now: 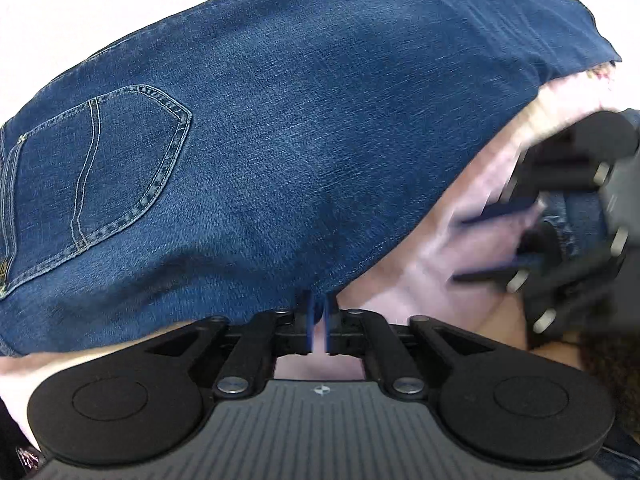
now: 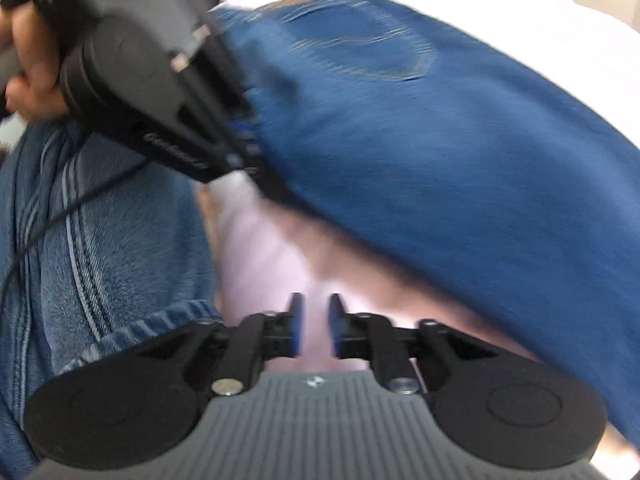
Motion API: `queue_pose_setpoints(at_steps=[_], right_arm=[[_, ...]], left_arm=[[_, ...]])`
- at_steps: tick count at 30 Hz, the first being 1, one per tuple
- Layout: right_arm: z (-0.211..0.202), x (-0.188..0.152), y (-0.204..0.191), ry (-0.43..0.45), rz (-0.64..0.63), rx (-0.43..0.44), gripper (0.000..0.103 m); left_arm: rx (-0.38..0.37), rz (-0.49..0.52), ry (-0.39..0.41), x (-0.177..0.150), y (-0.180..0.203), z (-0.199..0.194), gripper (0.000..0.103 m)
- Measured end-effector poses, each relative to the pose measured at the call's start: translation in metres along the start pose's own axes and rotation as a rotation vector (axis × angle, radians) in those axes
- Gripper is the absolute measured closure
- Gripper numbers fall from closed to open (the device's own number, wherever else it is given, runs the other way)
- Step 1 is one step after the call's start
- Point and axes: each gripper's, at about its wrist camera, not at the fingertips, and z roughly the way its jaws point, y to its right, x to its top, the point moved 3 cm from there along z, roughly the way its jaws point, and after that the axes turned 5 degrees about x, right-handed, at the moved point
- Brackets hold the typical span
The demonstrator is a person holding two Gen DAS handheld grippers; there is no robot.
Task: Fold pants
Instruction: 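Lay the jeans down and grasp the folded seam edge with both tools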
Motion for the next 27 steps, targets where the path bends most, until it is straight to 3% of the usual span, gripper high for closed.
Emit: queue_pose_setpoints(at_steps=[6, 14, 17, 21, 27], right_arm=[[-0.087, -0.02, 0.062, 0.125, 0.233, -0.114, 0.068], [-0.21, -0.097, 0.176, 0.291, 0.626, -0.364, 0.065], [-0.243, -0.12, 0.219, 0.326, 0.729, -0.422, 0.065], [-0.258, -0.118, 0.252, 0.293, 0.655, -0.444, 0.065], [-0.208, -0.07, 0.277, 0.188, 0.402, -0.423, 0.064]], left_arm=[[0.026, 0.049, 0.082, 0.0, -0.001, -0.046, 0.078], [0.107, -0.088, 0.272, 0.032, -0.027, -0.071, 0.076], [0.134, -0.061, 0.291, 0.058, -0.028, -0.069, 0.06], [0.139, 0.06, 0.305, 0.102, -0.012, -0.057, 0.052], [0.19, 0.227, 0.35, 0.165, 0.01, -0.025, 0.04]])
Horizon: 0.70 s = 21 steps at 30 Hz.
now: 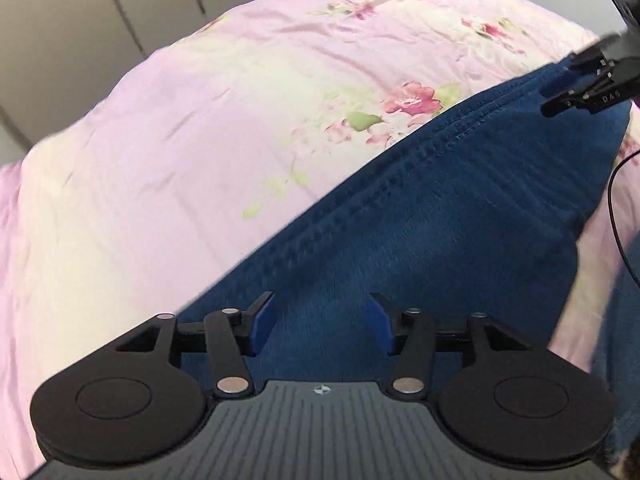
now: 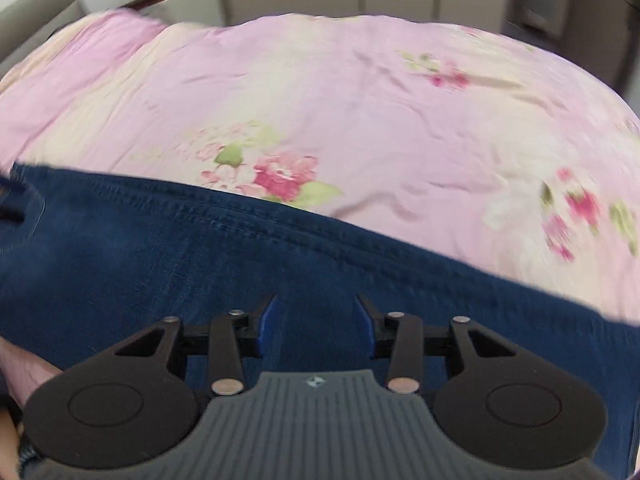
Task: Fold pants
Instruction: 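Lay the jeans down and grasp the folded seam edge with both tools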
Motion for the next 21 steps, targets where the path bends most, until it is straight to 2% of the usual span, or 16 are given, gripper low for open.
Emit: queue_pose_setpoints(at_steps=[5, 9, 11, 15, 16, 17, 19, 21], right_arm=[[0.044, 0.026, -0.001, -0.028, -0.138, 0.05, 0.064], [0.074, 0.04, 0.001, -0.063, -0.212, 0.098, 0.064], [0.086, 0.042, 0.003, -0.092, -0.24, 0.106, 0.06], [0.099, 0.04, 0.01, -0.119, -0.225, 0.142, 0.06], [0.099, 0.039, 0.01, -0.12, -0.228, 0.151, 0.068], [0.099, 0.038, 0.01, -0.124, -0.23, 0.164, 0.074], [0.095, 0.037, 0.005, -0.119, -0.259, 0.159, 0.088], [0.091, 0.034, -0.004, -0.108, -0.315, 0.124, 0.095]], left_arm=[[0.006, 0.105, -0.01, 0.011, 0.001, 0.051, 0.04], [0.001, 0.119, -0.054, 0.018, -0.014, 0.083, 0.039], [-0.032, 0.096, -0.061, 0.017, -0.019, 0.092, 0.038], [-0.083, 0.037, -0.055, 0.016, -0.026, 0.098, 0.06], [-0.075, 0.031, -0.052, 0.016, -0.025, 0.097, 0.075], [-0.065, 0.025, -0.05, 0.015, -0.024, 0.095, 0.082], [-0.03, 0.027, -0.031, 0.014, -0.021, 0.088, 0.09], [0.004, 0.02, -0.002, 0.012, -0.019, 0.08, 0.094]])
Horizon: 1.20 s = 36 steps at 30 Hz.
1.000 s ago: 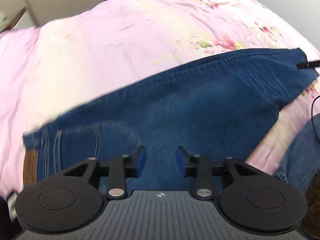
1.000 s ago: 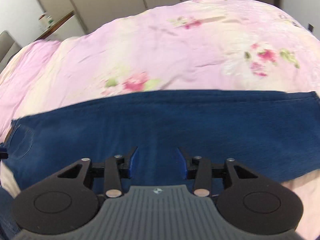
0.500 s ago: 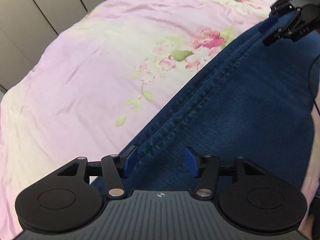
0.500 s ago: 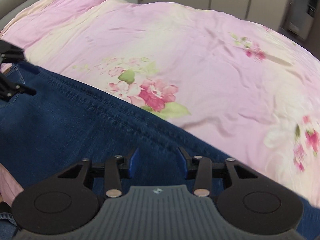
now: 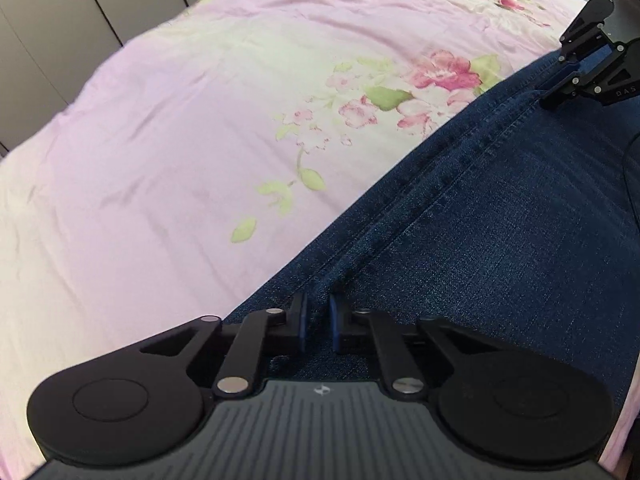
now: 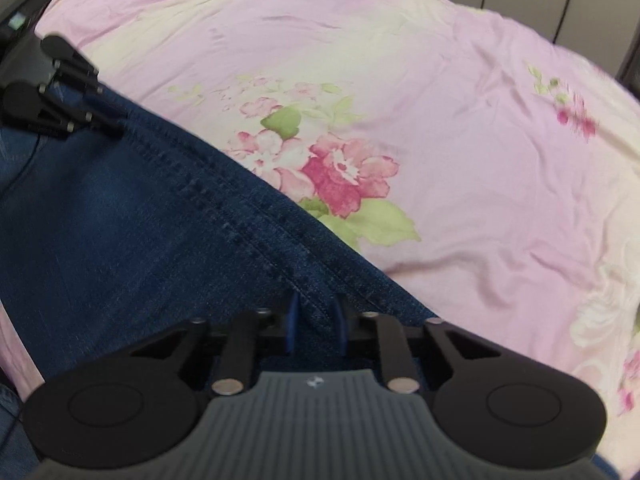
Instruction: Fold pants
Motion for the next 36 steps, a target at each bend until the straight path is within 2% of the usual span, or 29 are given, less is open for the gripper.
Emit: queue_pose_setpoints(at_steps=[3, 8, 12, 14, 15, 16, 17, 18, 20, 24, 27, 30, 34, 36], right_arm=[[-0.015, 0.001, -0.011, 0.05, -0.032, -0.053, 0.101], [-0.029, 0.016, -0.011, 0.111, -0.01, -0.109, 0.102], [-0.006, 0.027, -0.008, 0.084, 0.016, -0.159, 0.102], [0.007, 0.026, -0.004, 0.041, 0.048, -0.152, 0.099], [0.009, 0.025, -0.003, 0.045, 0.072, -0.159, 0.095], [0.006, 0.025, -0.001, 0.055, 0.098, -0.164, 0.08], [0.001, 0.023, 0.001, 0.073, 0.13, -0.168, 0.07], [-0.007, 0.021, 0.003, 0.094, 0.153, -0.174, 0.057], [-0.027, 0.01, 0.011, 0.134, 0.21, -0.188, 0.057], [-0.078, -0.041, 0.046, 0.165, 0.406, -0.283, 0.057], [-0.119, -0.101, 0.084, 0.159, 0.595, -0.378, 0.056], [-0.161, -0.172, 0.119, 0.184, 0.829, -0.457, 0.056], [-0.203, -0.258, 0.135, 0.251, 1.1, -0.482, 0.056], [-0.215, -0.287, 0.137, 0.295, 1.188, -0.498, 0.056]], left_arm=[[0.033, -0.042, 0.046, 0.003, -0.004, -0.013, 0.096], [0.093, -0.068, 0.071, 0.014, -0.011, -0.008, 0.097], [0.076, -0.114, 0.01, 0.015, -0.014, 0.013, 0.096], [0.101, -0.122, 0.016, 0.011, -0.013, 0.013, 0.086], [0.097, -0.139, 0.019, 0.01, -0.015, 0.011, 0.076], [0.08, -0.16, 0.018, 0.008, -0.017, 0.008, 0.059], [0.059, -0.188, 0.024, 0.006, -0.021, 0.003, 0.051], [0.047, -0.219, 0.038, 0.005, -0.025, -0.004, 0.048], [0.038, -0.259, 0.051, 0.0, -0.03, -0.016, 0.048], [0.025, -0.316, 0.034, -0.017, -0.033, -0.038, 0.048], [0.037, -0.32, -0.005, -0.031, -0.03, -0.05, 0.048], [0.014, -0.349, -0.033, -0.048, -0.024, -0.063, 0.048], [-0.015, -0.369, -0.061, -0.068, -0.009, -0.075, 0.048], [-0.017, -0.369, -0.076, -0.076, 0.001, -0.078, 0.048]])
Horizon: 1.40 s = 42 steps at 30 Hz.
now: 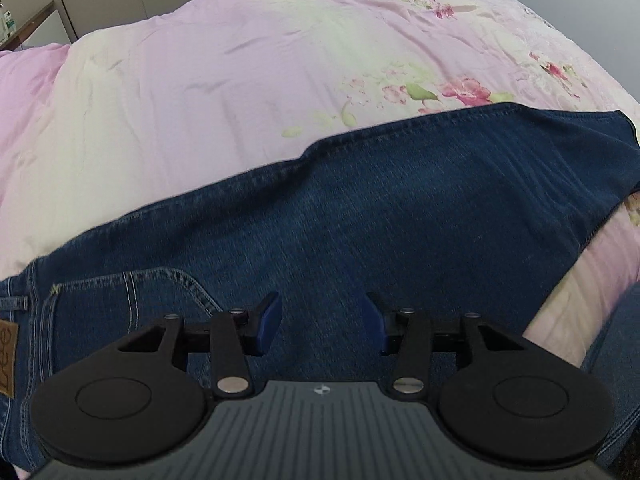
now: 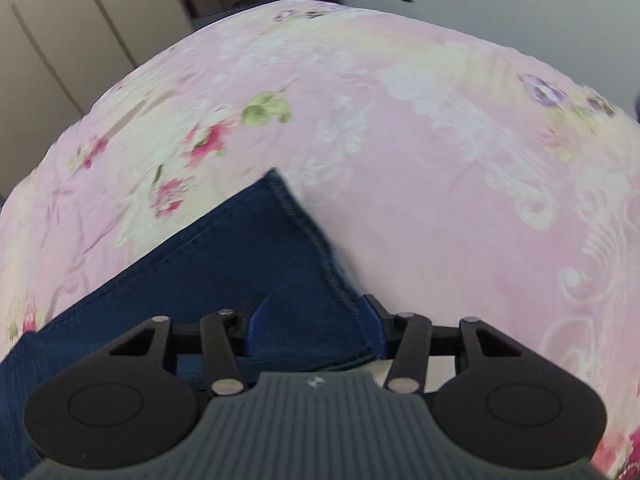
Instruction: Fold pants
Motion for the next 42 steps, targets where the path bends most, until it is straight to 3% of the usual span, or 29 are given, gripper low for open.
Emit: queue_pose_setpoints(at_steps=[5, 9, 12, 17, 21, 24, 26, 28, 32, 35, 36, 37, 38, 42], right_arm=[[0.001, -0.01, 0.049, 0.019, 0.25, 0.063, 0.058], [0.021, -0.023, 0.061, -0.012, 0.432, 0.156, 0.058], [0.036, -0.037, 0.068, -0.036, 0.518, 0.143, 0.058], [0.04, -0.052, 0.077, 0.013, 0.676, 0.2, 0.061], [0.036, -0.042, 0.071, 0.055, 0.665, 0.237, 0.096], [0.006, -0.008, 0.059, 0.206, 0.539, 0.305, 0.099], [-0.008, 0.008, 0.043, 0.258, 0.393, 0.292, 0.102], [0.001, 0.015, 0.037, 0.227, 0.274, 0.189, 0.103], [0.041, -0.003, 0.065, 0.091, 0.347, 0.106, 0.102], [0.048, -0.002, 0.066, 0.048, 0.302, 0.083, 0.091], [0.044, 0.002, 0.064, 0.052, 0.265, 0.065, 0.077], [0.038, 0.006, 0.062, 0.058, 0.202, 0.027, 0.058], [0.032, 0.012, 0.058, 0.067, 0.145, 0.006, 0.051], [0.031, 0.046, 0.034, 0.079, 0.017, 0.04, 0.05]], left_arm=[[-0.001, -0.031, -0.015, -0.016, 0.013, -0.006, 0.048], [0.0, -0.049, -0.017, -0.022, 0.02, -0.01, 0.048], [0.007, -0.045, -0.026, -0.023, 0.025, -0.011, 0.048], [0.01, -0.057, -0.058, -0.024, 0.029, 0.0, 0.048], [0.014, -0.03, -0.134, -0.029, 0.035, 0.016, 0.049], [0.02, 0.016, -0.184, -0.033, 0.042, 0.025, 0.051], [0.013, 0.015, -0.197, -0.034, 0.041, 0.027, 0.051], [-0.001, -0.004, -0.22, -0.034, 0.038, 0.032, 0.051], [-0.006, 0.014, -0.251, -0.031, 0.037, 0.037, 0.051], [-0.008, 0.048, -0.248, -0.022, 0.039, 0.032, 0.052], [-0.014, 0.06, -0.23, -0.017, 0.039, 0.028, 0.052], [-0.019, 0.067, -0.206, -0.009, 0.039, 0.024, 0.052], [-0.019, 0.068, -0.183, -0.001, 0.039, 0.021, 0.052], [0.003, 0.029, -0.08, 0.042, 0.036, 0.023, 0.052]])
